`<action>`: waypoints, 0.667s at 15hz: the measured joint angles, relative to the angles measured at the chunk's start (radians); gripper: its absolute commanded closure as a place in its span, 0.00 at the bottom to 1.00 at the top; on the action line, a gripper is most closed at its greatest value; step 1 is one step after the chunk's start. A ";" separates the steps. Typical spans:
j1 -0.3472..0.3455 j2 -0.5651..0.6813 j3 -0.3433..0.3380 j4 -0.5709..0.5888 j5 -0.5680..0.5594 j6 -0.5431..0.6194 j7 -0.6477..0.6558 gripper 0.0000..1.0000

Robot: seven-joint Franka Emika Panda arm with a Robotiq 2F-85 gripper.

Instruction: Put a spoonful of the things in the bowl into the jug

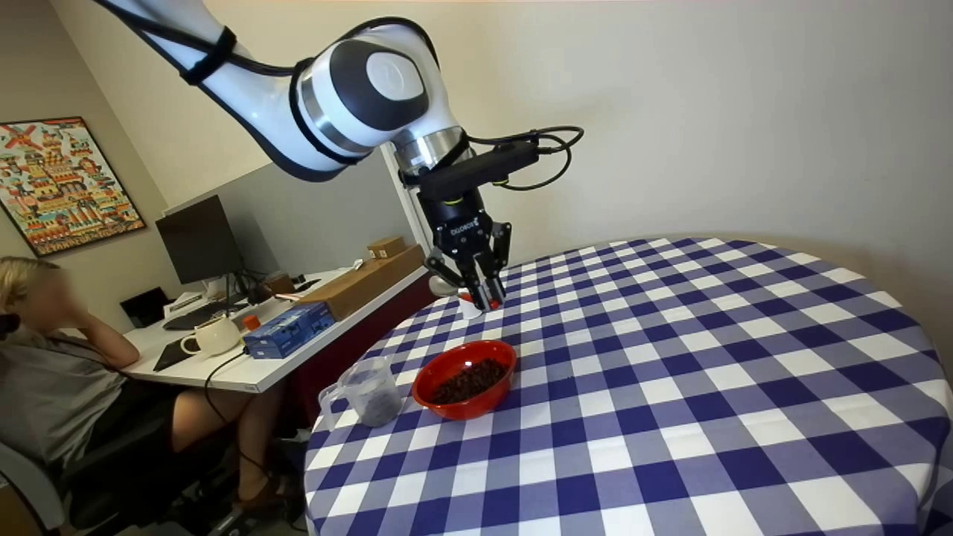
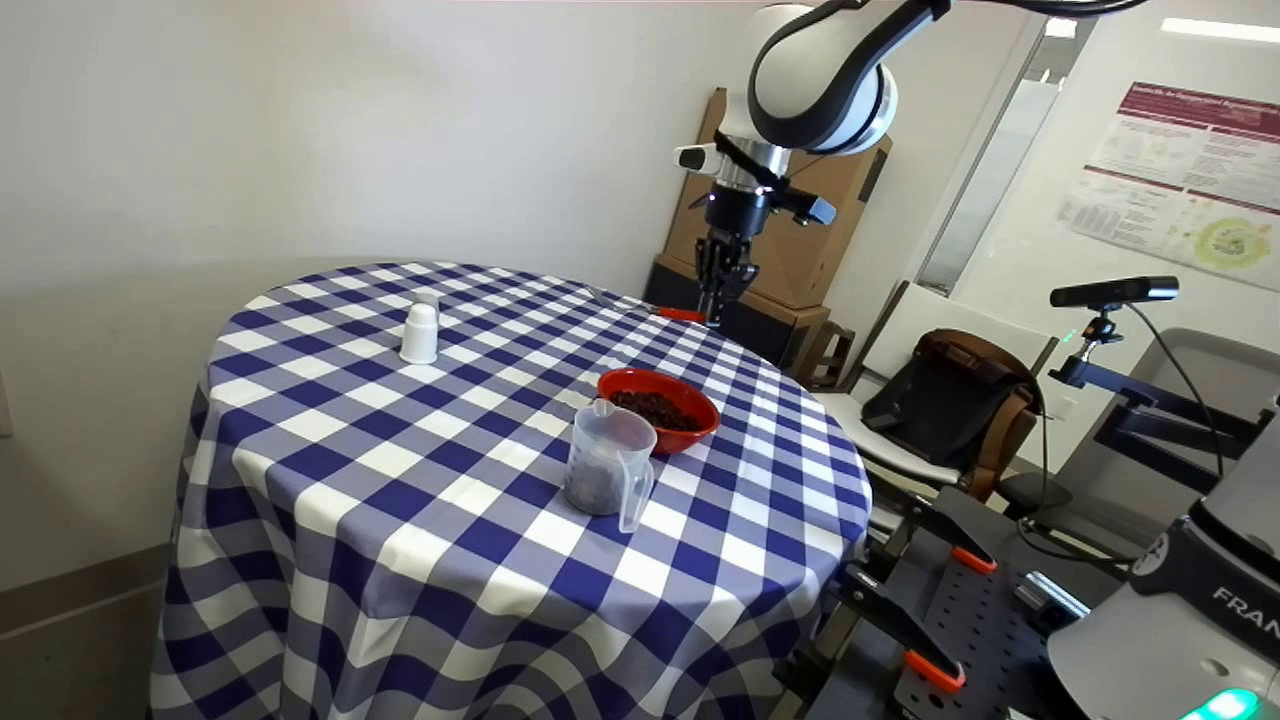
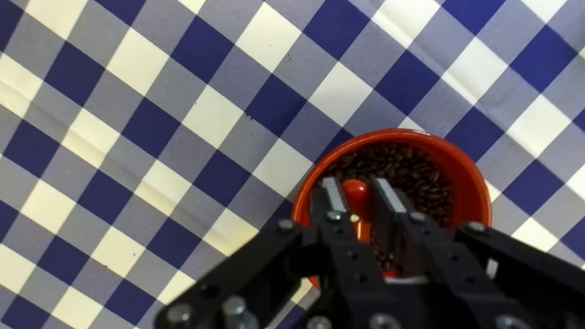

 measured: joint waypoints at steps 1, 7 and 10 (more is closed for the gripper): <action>0.006 -0.009 -0.002 -0.008 -0.023 -0.009 -0.026 0.95; 0.044 -0.067 -0.032 -0.053 -0.235 -0.027 -0.134 0.95; 0.065 -0.091 -0.052 -0.086 -0.401 0.007 -0.133 0.95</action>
